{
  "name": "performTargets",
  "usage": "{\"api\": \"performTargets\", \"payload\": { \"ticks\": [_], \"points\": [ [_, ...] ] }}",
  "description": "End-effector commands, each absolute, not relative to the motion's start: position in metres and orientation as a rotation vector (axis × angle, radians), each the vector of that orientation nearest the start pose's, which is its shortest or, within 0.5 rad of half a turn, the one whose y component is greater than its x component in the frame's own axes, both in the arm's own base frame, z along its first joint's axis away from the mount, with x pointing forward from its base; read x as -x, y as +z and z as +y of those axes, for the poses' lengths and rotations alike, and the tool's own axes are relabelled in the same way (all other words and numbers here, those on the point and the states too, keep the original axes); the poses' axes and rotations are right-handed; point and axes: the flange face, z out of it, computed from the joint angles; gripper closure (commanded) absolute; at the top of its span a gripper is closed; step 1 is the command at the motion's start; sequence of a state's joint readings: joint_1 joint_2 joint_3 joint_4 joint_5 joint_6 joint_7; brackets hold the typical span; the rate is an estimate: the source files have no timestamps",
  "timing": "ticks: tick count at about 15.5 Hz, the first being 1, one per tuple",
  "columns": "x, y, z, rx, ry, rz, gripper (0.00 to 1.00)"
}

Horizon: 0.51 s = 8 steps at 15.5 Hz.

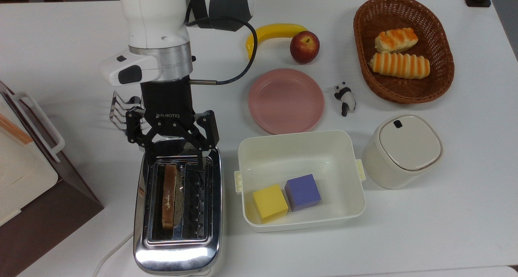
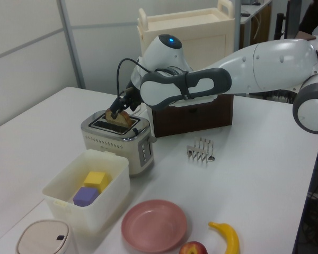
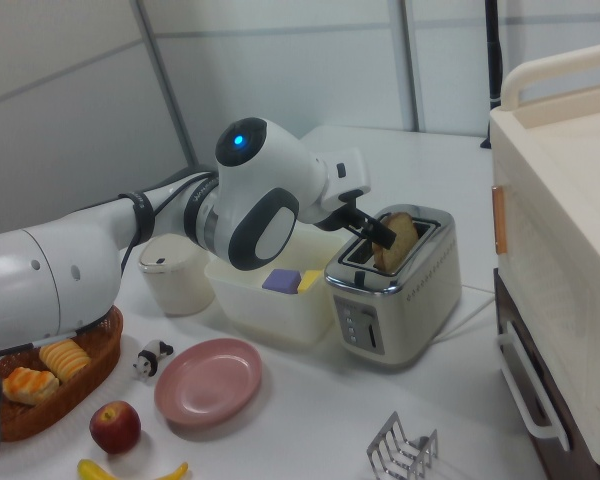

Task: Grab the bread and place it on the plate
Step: 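Lower the gripper over the toast slice in the toaster slot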

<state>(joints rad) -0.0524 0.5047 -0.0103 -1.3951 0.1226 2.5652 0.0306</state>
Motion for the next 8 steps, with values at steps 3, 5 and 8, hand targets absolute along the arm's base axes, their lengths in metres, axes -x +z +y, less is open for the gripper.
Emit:
{"api": "performTargets", "payload": {
  "ticks": [3, 5, 8],
  "points": [
    [-0.7485, 0.4941, -0.0435, 2.836, -1.018, 0.332, 0.2],
    [-0.749, 0.4972, -0.0451, 2.818, -1.049, 0.354, 0.46],
    [-0.749, 0.4974, -0.0451, 2.819, -1.052, 0.351, 0.55]
  ]
}}
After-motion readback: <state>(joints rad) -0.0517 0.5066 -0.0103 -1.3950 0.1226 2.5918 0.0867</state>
